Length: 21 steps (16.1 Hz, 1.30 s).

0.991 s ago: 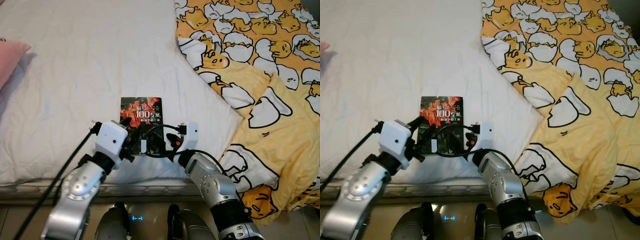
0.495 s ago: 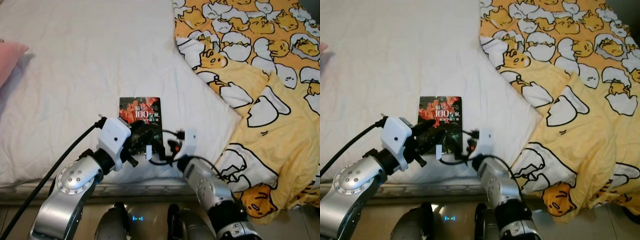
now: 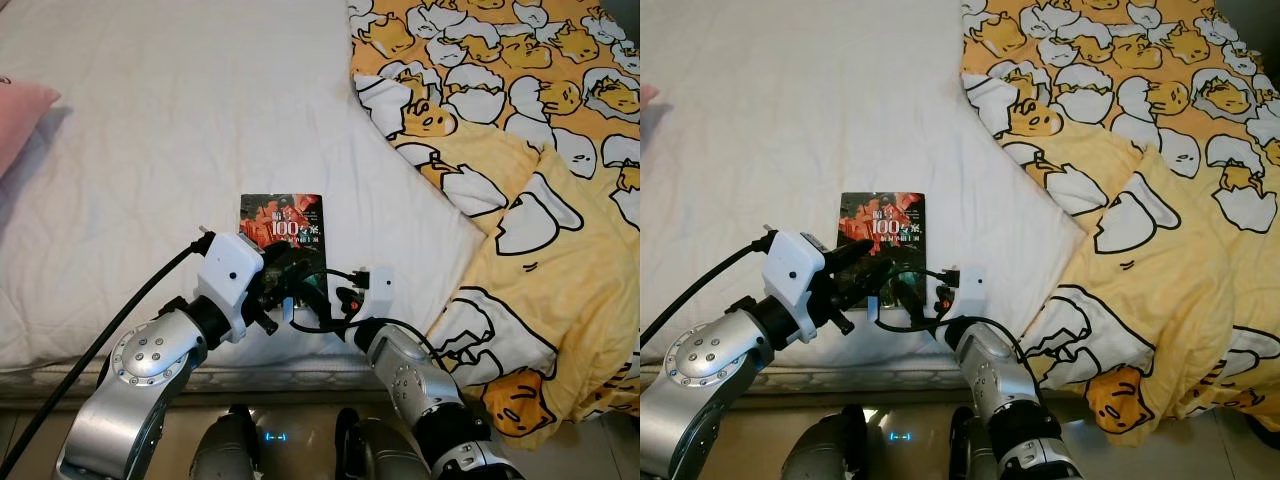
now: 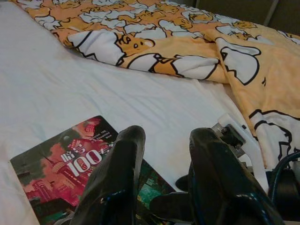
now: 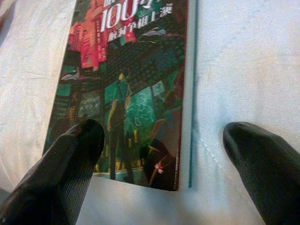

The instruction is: Clean up the room

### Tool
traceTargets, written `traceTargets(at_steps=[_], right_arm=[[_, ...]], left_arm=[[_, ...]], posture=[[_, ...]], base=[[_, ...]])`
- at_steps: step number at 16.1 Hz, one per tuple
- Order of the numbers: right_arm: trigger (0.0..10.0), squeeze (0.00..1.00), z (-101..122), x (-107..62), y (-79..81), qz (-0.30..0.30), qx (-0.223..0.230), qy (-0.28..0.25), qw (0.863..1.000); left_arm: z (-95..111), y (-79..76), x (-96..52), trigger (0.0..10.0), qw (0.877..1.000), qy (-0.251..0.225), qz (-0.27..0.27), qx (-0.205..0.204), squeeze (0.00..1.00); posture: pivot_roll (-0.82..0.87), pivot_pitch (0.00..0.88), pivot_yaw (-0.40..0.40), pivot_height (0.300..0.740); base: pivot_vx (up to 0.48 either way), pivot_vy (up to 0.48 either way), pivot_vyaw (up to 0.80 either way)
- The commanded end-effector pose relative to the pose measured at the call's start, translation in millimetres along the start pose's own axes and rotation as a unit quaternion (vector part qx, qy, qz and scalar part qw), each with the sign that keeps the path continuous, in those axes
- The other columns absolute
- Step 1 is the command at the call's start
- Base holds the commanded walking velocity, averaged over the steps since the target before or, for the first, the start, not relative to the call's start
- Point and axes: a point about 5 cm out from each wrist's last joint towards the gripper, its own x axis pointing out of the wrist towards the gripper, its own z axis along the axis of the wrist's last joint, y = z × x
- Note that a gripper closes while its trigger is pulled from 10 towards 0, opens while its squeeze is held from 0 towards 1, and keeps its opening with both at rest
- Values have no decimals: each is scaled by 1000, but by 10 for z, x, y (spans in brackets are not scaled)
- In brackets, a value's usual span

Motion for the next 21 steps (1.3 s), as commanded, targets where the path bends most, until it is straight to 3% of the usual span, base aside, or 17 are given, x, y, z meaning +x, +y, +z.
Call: traceTargets(at_steps=[1,3,5,10,13,15,17,21], right_arm=[[10000,0,-3,153,400,50,22,-15,998],[10000,0,120,141,504,73,-9,-44,996],[10000,0,187,179,546,78,16,-57,995],[10000,0,59,260,534,68,43,-25,996],[10000,0,46,335,606,70,48,-15,996],[10000,0,133,361,708,83,-34,-36,995],[10000,0,177,349,789,87,-183,-56,978],[10000,0,-9,335,652,65,-225,-15,972]], left_arm=[[19,-57,-7,10000,1000,-3,-12,-4,0],[20,-73,-1,10000,1000,-2,-13,-7,0],[1,-128,16,10000,1000,0,-20,-13,0],[-22,-174,29,10000,999,8,-29,-16,0],[-6,-157,33,10000,1000,8,-28,-11,0],[4,-157,31,10000,1000,7,-29,-9,0],[-34,-163,55,10000,1000,13,-28,-6,0],[-59,-199,77,10000,999,18,-29,-4,0]], posture=[[116,268,-110,740],[113,271,-110,740],[109,271,-109,740],[116,281,-101,740],[131,292,-89,740],[131,292,-89,740],[120,286,-87,740],[114,291,-101,740]], base=[[0,0,0],[0,0,0],[0,0,0],[0,0,0],[0,0,0],[0,0,0],[0,0,0],[0,0,0]])
